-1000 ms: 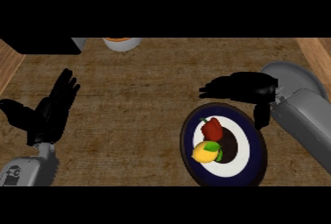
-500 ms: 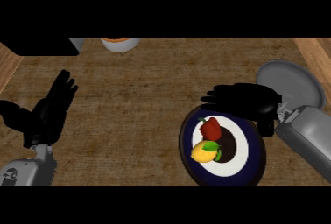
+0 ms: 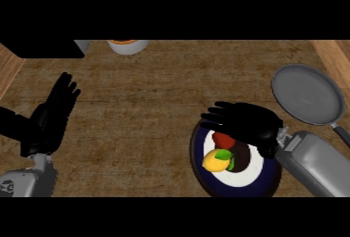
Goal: Pick the bell pepper from the plate and place it in the pan
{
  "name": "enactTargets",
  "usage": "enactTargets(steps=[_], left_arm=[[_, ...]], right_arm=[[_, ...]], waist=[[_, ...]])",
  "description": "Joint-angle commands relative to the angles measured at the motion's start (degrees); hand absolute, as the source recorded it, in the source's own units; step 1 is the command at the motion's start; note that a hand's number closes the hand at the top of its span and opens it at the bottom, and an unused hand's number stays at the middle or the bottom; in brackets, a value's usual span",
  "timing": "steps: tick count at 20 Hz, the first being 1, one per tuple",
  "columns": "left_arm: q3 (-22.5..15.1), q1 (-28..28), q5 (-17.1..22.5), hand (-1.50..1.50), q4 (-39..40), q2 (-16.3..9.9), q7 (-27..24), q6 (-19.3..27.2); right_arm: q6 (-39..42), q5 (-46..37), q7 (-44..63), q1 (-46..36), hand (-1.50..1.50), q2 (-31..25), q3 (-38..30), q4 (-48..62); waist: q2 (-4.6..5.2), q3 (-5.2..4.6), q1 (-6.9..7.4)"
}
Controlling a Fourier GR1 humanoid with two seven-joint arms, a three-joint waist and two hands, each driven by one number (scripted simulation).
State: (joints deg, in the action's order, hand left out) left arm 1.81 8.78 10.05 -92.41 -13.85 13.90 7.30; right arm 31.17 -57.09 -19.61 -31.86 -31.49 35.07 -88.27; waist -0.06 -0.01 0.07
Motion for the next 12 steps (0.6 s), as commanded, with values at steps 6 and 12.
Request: enactTargets(steps=[6, 12], left_arm=[[0.2, -0.4, -1.3, 0.0, -0.5, 2.0, 0.1, -0.2], [2.6, 1.8, -1.0, 0.0, 3.1, 0.9, -1.4, -3.0]], right_arm=[[8.1, -8.0, 7.1, 2.0, -1.5, 7.6, -1.0, -3.3], [0.1, -12.9, 1.0, 2.8, -1.5, 10.1, -3.0, 7.0]], waist=[[-0.02, 0.0, 0.05], [0.07, 0.01, 0.03]])
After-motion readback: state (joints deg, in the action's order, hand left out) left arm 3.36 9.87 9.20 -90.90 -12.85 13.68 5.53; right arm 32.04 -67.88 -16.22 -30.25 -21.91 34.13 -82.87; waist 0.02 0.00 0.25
